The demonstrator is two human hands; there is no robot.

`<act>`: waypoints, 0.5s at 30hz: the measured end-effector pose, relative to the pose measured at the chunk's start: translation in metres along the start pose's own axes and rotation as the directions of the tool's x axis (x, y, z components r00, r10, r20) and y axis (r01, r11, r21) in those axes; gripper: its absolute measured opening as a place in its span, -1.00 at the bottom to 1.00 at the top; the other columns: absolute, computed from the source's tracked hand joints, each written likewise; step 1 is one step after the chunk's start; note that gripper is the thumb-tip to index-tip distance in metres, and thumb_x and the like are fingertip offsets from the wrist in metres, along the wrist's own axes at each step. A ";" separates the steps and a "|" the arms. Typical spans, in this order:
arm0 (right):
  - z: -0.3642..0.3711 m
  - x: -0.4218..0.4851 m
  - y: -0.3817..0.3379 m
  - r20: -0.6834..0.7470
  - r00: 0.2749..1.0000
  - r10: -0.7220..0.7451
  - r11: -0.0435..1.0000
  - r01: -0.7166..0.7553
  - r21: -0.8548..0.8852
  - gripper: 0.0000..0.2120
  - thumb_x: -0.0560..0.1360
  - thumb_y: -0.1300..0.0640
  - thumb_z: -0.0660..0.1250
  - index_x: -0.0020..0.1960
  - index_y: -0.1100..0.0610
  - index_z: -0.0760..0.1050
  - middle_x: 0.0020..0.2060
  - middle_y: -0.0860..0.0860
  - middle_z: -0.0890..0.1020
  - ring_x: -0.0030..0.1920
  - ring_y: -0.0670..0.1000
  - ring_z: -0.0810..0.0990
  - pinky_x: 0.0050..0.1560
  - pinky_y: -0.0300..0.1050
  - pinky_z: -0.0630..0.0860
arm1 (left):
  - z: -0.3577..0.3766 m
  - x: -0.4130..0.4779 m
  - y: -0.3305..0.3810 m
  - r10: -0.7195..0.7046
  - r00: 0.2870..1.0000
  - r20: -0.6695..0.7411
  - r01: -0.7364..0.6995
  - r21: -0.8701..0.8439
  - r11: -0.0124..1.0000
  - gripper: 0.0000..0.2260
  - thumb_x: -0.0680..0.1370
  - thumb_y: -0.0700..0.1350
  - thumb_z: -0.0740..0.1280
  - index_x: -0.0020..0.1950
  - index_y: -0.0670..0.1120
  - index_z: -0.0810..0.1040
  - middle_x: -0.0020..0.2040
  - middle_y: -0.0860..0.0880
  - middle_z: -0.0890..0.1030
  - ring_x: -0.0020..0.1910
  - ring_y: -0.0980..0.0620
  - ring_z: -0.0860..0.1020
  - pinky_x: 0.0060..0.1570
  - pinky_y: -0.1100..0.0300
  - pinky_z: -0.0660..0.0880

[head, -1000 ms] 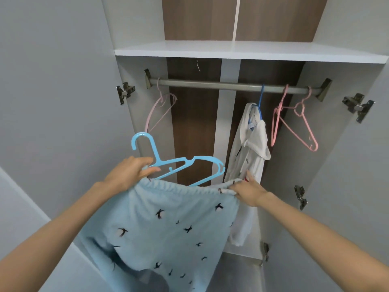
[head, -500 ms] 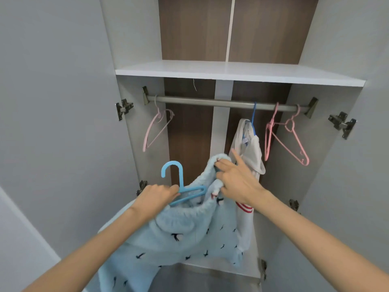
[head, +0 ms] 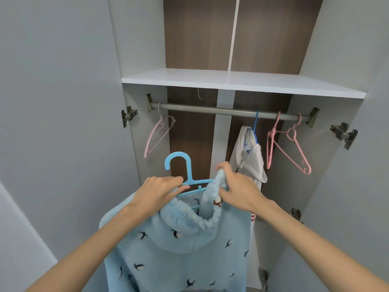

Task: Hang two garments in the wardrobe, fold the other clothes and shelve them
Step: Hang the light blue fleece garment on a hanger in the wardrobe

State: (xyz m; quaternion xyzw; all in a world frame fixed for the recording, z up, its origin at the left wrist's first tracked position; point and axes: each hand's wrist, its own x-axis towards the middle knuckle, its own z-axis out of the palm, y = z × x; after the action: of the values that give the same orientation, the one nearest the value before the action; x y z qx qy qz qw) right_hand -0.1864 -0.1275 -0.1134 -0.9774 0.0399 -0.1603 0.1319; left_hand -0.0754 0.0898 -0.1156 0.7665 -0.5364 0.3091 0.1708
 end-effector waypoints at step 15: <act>-0.025 -0.008 0.004 -0.286 0.919 0.273 0.943 -0.197 0.268 -0.90 0.44 -0.14 0.31 -0.24 -0.26 0.54 -0.32 -0.41 0.56 -0.21 -0.31 0.55 -0.30 -0.39 0.30 | -0.015 0.009 -0.072 -0.450 0.879 0.161 0.477 -0.341 0.810 -0.60 0.47 0.25 0.25 -0.39 0.02 0.25 -0.51 0.07 0.30 -0.48 0.12 0.24 -0.42 0.15 0.20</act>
State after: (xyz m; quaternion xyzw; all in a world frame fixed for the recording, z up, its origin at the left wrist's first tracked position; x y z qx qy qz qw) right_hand -0.2025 -0.1369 -0.0941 -0.9041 0.1594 -0.3025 0.2563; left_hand -0.0109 0.1185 -0.0930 0.8384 -0.3876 0.1232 0.3628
